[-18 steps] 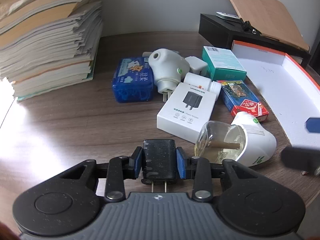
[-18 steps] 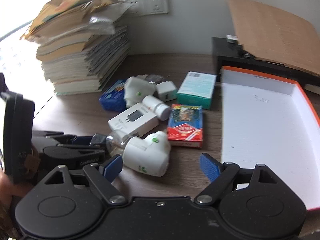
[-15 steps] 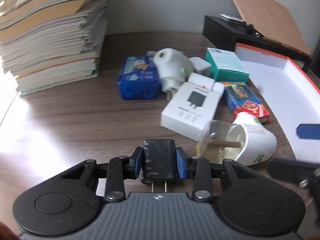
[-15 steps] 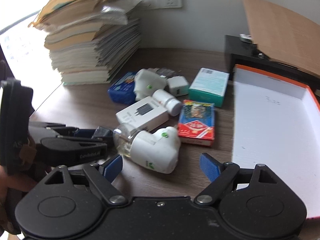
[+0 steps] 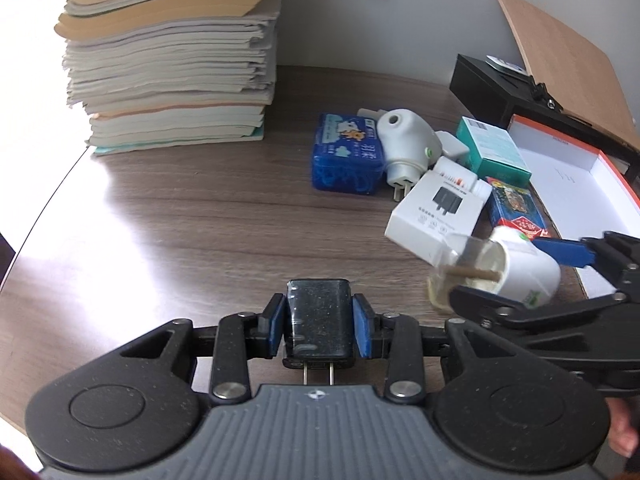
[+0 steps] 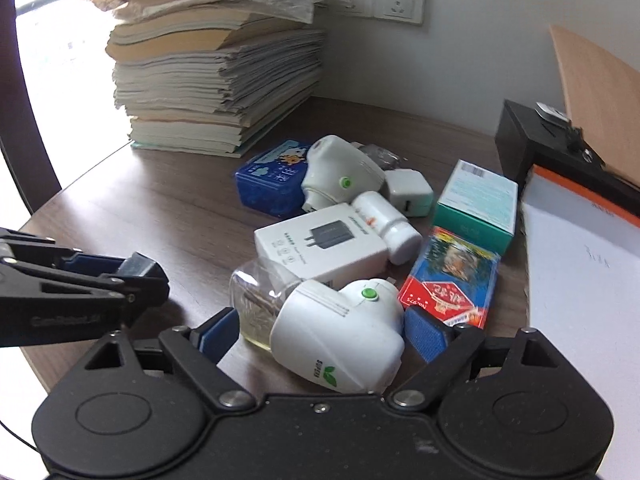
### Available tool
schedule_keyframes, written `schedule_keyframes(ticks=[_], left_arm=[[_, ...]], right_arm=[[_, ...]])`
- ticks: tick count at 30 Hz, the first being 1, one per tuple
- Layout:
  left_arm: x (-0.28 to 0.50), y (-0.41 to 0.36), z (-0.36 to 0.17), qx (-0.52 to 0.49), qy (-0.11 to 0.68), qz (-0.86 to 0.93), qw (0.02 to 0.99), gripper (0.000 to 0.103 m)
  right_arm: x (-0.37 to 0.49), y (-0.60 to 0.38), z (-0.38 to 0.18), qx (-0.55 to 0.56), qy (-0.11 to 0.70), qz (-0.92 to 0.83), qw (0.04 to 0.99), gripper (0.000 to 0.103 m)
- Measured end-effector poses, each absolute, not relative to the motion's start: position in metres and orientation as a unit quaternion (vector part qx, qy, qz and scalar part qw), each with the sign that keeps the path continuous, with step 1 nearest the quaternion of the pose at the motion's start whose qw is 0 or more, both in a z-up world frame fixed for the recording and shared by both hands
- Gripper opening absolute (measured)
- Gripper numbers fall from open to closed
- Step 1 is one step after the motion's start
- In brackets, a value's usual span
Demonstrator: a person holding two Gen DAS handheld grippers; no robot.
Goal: Organize rigid objects
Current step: 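Lift the black charger in the left tool while the right tool grasps the white repellent heater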
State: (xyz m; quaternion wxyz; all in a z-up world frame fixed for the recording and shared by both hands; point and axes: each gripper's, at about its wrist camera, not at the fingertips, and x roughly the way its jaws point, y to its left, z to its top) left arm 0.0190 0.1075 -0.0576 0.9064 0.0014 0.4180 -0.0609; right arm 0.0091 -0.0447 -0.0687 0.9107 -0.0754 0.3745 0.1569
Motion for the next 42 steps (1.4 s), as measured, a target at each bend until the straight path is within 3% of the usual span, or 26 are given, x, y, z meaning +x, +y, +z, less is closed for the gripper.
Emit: schedule_keyframes(ticks=[18,22,26,42], left_arm=[[0.014,0.128,-0.06,-0.027,0.421,-0.029,0.906,0.036],[0.012,0.13,-0.059,-0.029,0.421,-0.025,0.906,0.036],[0.009,0.133,-0.057,-0.031,0.42,-0.018,0.907,0.036],[0.013,0.116,-0.044,-0.039,0.404,-0.031,0.913,0.036]], right_arm=[[0.027,-0.02,-0.088,-0.168,0.341,0.199,0.903,0.103],[0.038,-0.027,-0.096,-0.116,0.347,0.212,0.906,0.102],[0.04,-0.041,-0.101,-0.058,0.349,0.212,0.911,0.091],[0.008,-0.079,-0.053,-0.004,0.312,0.218,0.925,0.091]])
